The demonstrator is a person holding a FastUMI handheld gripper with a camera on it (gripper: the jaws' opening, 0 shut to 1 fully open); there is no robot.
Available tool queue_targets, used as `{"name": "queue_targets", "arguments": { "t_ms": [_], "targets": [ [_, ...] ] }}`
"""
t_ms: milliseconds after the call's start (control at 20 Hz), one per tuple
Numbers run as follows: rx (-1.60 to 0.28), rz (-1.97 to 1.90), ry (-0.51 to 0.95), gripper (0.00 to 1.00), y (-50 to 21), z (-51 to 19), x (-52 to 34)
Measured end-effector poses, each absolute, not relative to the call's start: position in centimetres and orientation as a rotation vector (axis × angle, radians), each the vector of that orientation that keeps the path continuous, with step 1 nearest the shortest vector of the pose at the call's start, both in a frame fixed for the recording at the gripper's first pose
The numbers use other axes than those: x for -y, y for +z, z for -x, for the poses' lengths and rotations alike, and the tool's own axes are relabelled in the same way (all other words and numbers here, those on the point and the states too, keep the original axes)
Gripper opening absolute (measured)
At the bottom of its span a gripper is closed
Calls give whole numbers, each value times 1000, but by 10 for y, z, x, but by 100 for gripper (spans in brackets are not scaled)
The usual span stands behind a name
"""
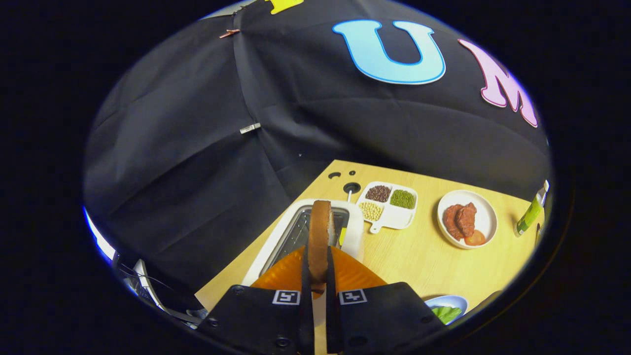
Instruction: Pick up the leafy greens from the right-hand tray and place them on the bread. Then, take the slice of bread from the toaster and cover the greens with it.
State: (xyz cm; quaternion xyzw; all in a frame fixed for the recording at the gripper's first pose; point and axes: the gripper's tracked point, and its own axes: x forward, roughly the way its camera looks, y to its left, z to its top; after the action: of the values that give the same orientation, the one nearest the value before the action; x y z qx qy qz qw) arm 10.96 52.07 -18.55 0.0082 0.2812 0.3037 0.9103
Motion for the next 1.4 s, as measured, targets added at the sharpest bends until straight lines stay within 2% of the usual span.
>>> {"name": "queue_targets", "arguments": {
  "t_ms": [350,600,1400],
  "targets": [
    [-455,23,638,14,-122,-106,-483],
    [-460,0,622,14,-119,-92,-446],
    [-693,-138,566,14,-229,-44,-350]
  ]
}}
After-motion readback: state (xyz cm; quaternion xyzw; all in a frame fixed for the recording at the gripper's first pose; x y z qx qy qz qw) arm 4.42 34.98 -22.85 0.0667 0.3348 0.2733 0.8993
